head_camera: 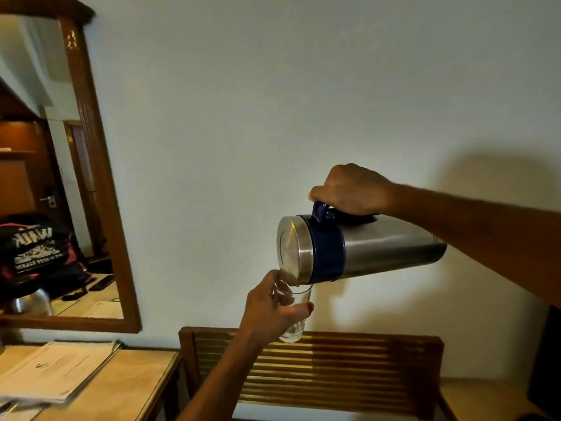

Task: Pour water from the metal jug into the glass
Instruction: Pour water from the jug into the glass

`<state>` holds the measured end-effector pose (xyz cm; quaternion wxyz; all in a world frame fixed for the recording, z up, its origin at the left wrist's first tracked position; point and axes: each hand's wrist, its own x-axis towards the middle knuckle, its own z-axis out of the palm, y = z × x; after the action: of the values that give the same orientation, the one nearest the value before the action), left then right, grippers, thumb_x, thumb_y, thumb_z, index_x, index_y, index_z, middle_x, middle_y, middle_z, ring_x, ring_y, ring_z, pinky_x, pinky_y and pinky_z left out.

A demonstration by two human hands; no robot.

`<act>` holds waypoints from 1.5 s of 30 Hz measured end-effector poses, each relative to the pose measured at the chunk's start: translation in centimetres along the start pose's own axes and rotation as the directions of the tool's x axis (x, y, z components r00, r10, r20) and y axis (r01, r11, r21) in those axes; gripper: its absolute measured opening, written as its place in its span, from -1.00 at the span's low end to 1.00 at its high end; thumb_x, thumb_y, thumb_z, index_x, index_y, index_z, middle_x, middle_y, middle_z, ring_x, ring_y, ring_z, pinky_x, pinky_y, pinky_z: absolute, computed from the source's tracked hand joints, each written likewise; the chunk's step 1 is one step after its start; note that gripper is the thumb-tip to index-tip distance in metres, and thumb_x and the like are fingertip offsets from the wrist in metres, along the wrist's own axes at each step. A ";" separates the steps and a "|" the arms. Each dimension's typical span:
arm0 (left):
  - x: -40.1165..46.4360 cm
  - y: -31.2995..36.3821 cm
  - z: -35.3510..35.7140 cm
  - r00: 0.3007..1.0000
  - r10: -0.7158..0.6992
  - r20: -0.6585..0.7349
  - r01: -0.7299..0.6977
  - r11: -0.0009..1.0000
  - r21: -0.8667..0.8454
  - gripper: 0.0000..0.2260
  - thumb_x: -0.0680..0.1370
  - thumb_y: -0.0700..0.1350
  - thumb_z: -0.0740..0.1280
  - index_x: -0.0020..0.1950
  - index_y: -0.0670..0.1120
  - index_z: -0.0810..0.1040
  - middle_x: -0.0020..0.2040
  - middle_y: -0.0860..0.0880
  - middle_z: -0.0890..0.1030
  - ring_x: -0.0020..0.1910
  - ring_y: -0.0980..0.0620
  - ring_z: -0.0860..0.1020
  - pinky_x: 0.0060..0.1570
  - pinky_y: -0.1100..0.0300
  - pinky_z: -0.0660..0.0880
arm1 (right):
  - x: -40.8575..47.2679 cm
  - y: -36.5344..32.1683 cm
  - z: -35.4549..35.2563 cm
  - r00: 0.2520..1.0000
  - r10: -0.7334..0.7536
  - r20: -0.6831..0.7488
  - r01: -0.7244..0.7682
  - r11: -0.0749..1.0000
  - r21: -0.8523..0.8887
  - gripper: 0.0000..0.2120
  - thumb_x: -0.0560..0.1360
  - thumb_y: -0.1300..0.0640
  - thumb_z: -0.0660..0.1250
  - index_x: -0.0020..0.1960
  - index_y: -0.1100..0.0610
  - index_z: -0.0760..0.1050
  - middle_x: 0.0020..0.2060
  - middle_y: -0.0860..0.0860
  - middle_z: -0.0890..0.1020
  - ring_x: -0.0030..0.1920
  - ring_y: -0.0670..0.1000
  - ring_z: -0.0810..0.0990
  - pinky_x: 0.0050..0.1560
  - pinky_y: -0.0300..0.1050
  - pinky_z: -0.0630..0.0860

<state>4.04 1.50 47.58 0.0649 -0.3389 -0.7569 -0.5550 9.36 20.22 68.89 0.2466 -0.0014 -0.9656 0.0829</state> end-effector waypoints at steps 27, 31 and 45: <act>0.8 -0.5 0.8 1.000 -0.022 0.014 0.022 1.000 0.012 -0.56 0.20 0.22 0.50 -0.02 0.21 0.42 -0.06 0.18 0.58 -0.12 0.09 0.61 -0.28 0.41 0.51 | 1.7 -2.8 -2.2 0.957 -0.286 -0.046 0.257 0.910 -0.325 -0.52 0.37 -0.22 0.17 -0.57 0.06 0.24 -0.62 -0.04 0.34 -0.53 0.03 0.33 -0.43 -0.10 0.31; 0.8 -0.5 1.1 1.000 -0.028 0.013 0.028 1.000 0.013 -0.56 0.21 0.22 0.48 0.00 0.19 0.43 -0.05 0.18 0.57 -0.09 0.04 0.59 -0.26 0.38 0.52 | 1.5 -2.8 -2.7 0.956 -0.291 -0.044 0.261 0.907 -0.332 -0.53 0.37 -0.22 0.16 -0.57 0.05 0.23 -0.62 -0.04 0.33 -0.53 0.03 0.33 -0.42 -0.07 0.33; 0.6 -0.1 1.9 1.000 -0.023 0.018 0.023 1.000 0.019 -0.47 0.20 0.22 0.49 0.09 0.11 0.46 -0.02 0.12 0.60 -0.07 0.02 0.62 -0.21 0.33 0.59 | 0.8 -2.6 -3.7 0.945 -0.322 -0.062 0.279 0.889 -0.363 -0.52 0.35 -0.22 0.15 -0.57 0.08 0.21 -0.62 -0.03 0.32 -0.53 0.04 0.31 -0.44 -0.09 0.30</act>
<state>4.08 3.40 47.05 0.0548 -0.3346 -0.7664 -0.5456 10.51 18.23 72.85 0.3100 0.0995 -0.9366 -0.1292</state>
